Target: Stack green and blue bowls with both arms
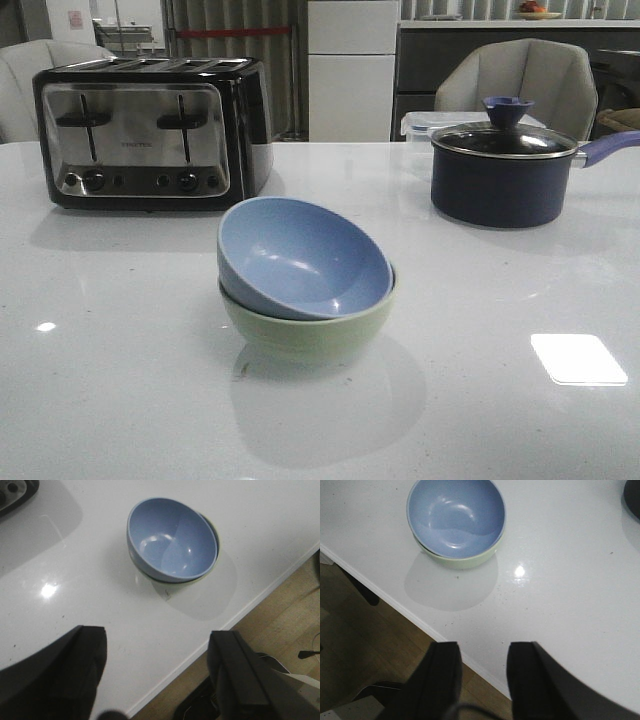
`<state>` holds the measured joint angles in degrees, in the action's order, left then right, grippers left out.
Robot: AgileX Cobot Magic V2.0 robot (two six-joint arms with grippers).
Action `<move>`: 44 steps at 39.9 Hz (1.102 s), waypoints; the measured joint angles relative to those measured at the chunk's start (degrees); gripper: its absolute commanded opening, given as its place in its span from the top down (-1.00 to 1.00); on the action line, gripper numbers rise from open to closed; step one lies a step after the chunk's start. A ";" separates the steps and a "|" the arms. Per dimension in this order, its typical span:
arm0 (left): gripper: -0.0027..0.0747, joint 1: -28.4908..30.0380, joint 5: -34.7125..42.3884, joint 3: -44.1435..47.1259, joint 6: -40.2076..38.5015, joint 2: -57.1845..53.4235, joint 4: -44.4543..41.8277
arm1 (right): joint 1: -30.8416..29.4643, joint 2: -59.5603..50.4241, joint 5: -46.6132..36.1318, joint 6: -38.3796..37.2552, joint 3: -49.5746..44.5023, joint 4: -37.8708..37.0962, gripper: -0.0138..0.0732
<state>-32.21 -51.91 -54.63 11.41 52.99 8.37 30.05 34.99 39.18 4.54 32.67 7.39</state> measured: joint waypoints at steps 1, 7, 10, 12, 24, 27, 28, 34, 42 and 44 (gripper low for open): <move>-0.34 0.00 0.00 1.00 -1.28 -1.60 -1.06 | 0.00 0.00 0.00 0.00 0.00 0.00 -0.15; -0.34 0.00 0.00 8.14 -6.46 -9.42 -6.13 | 0.00 0.00 0.00 0.00 0.00 0.00 -0.15; -0.34 0.00 0.31 10.88 -7.16 -12.72 -7.06 | 0.00 0.00 0.00 0.00 0.00 0.00 -0.15; -0.33 0.00 0.59 12.63 -7.25 -14.18 -7.30 | 0.00 0.00 0.00 0.00 0.00 0.00 -0.15; 0.48 0.00 2.72 14.63 -7.58 -15.55 -7.68 | 0.00 0.00 0.05 0.00 0.00 -0.33 0.58; 0.68 0.00 3.60 14.73 -7.58 -15.55 -7.68 | 0.00 0.00 0.15 0.00 0.00 -0.43 0.55; 0.70 0.00 3.87 14.73 -7.58 -15.55 -7.68 | 0.00 0.00 0.13 0.00 0.00 -0.36 0.55; 0.68 0.00 4.80 14.73 -7.58 -15.55 -7.68 | 0.00 0.00 0.13 -0.09 0.00 -0.49 0.55; 0.68 0.00 4.80 14.73 -7.58 -15.55 -7.68 | 0.00 0.00 0.13 -0.09 0.00 -0.49 0.55; 0.68 0.00 4.80 14.73 -7.58 -15.55 -7.68 | 0.00 0.00 0.13 -0.09 0.00 -0.49 0.55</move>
<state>-32.21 -47.11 -39.90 3.84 37.44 0.69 30.05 34.99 39.31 4.45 32.67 6.90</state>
